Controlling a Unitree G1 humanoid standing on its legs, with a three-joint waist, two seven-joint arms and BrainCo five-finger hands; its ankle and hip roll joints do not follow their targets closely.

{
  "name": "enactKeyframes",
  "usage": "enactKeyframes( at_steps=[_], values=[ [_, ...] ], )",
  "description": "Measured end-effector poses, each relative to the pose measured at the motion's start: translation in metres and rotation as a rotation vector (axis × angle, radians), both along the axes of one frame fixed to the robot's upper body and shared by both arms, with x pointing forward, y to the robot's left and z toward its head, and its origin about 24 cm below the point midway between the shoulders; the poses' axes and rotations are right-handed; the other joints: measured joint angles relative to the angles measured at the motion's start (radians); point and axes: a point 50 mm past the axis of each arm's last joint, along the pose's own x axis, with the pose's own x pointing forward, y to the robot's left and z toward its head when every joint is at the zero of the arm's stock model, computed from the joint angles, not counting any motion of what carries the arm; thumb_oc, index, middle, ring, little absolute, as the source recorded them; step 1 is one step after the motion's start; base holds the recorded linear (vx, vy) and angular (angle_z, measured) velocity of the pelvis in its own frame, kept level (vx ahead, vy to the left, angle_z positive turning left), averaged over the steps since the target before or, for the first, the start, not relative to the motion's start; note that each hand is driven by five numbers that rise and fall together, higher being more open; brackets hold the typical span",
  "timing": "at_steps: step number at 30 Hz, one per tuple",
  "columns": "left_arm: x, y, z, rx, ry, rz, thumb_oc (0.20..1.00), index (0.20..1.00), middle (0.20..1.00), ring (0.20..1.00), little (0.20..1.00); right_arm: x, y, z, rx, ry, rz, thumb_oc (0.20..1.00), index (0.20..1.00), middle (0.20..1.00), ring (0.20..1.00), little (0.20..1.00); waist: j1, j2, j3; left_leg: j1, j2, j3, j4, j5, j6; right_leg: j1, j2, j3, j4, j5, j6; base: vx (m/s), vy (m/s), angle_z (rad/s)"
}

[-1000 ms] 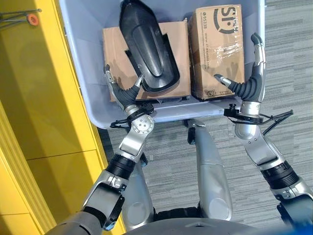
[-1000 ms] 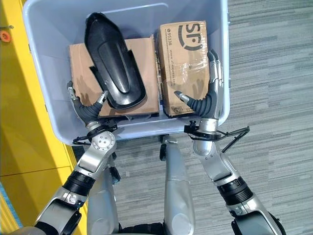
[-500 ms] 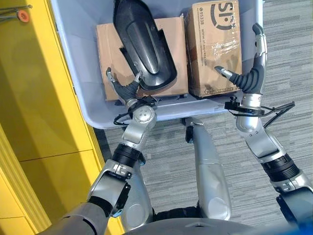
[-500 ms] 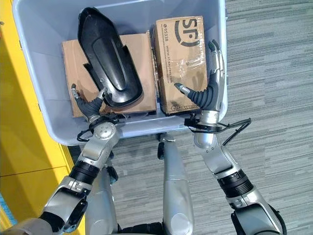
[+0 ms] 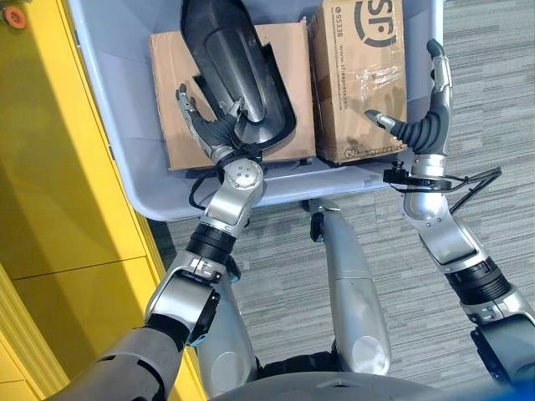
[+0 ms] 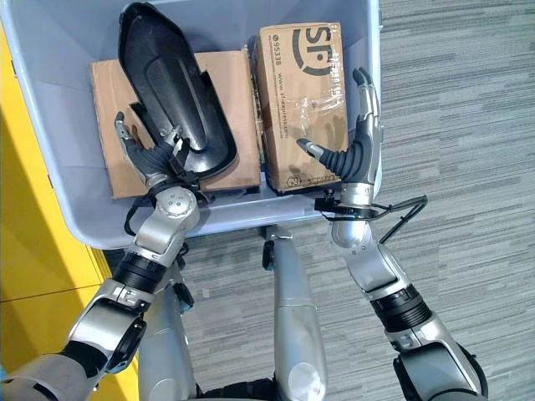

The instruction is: Move parts from the plastic box to the shelf.

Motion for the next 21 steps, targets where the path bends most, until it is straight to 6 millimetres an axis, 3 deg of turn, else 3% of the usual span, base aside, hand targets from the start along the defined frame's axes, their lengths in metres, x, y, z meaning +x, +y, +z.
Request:
enactKeyframes(
  at_steps=[16, 17, 18, 19, 21],
  values=[
    [0.018, 0.006, 0.011, 0.120, 0.076, 0.028, 1.000, 1.000, 1.000, 1.000, 1.000, 0.003, 0.001, -0.001, 0.000, 0.050, 0.042, 1.000, 1.000, 1.000, 1.000, 1.000, -0.014, -0.002, -0.001, -0.007, -0.002, 0.004, 0.005, -0.013, -0.003, -0.003, 0.000, 0.008, -0.010, 0.006, 0.010, 0.00, 0.000, 0.00],
    [0.019, 0.006, 0.012, 0.117, 0.073, 0.027, 0.906, 0.906, 0.906, 0.906, 0.906, 0.003, 0.001, -0.001, 0.000, 0.048, 0.043, 1.000, 1.000, 1.000, 1.000, 1.000, -0.014, -0.002, -0.002, -0.007, -0.002, 0.004, 0.005, -0.013, -0.003, -0.003, 0.001, 0.008, -0.010, 0.006, 0.010, 0.00, 0.000, 0.00],
    [0.019, 0.006, 0.013, 0.108, 0.074, 0.024, 0.407, 0.407, 0.407, 0.407, 0.407, 0.003, 0.002, 0.000, 0.000, 0.045, 0.044, 1.000, 1.000, 1.000, 1.000, 1.000, -0.013, -0.003, -0.002, -0.007, -0.002, 0.004, 0.005, -0.013, -0.004, -0.003, 0.001, 0.008, -0.010, 0.006, 0.010, 0.00, 0.000, 0.00],
    [0.019, 0.006, 0.013, 0.102, 0.076, 0.022, 0.200, 0.200, 0.200, 0.200, 0.200, 0.004, 0.002, 0.002, -0.001, 0.039, 0.045, 1.000, 1.000, 1.000, 1.000, 1.000, -0.013, -0.004, -0.003, -0.009, -0.002, 0.004, 0.005, -0.013, -0.004, -0.005, 0.001, 0.008, -0.011, 0.006, 0.010, 0.00, 0.000, 0.00],
    [0.020, 0.007, 0.017, 0.101, 0.058, 0.024, 0.200, 0.200, 0.200, 0.200, 0.200, 0.004, 0.003, 0.006, -0.001, 0.027, 0.047, 1.000, 1.000, 1.000, 1.000, 1.000, -0.013, -0.010, -0.011, -0.023, -0.002, 0.004, 0.007, -0.013, -0.004, -0.022, 0.001, 0.009, -0.009, 0.006, 0.010, 0.00, 0.000, 0.00]
  ],
)
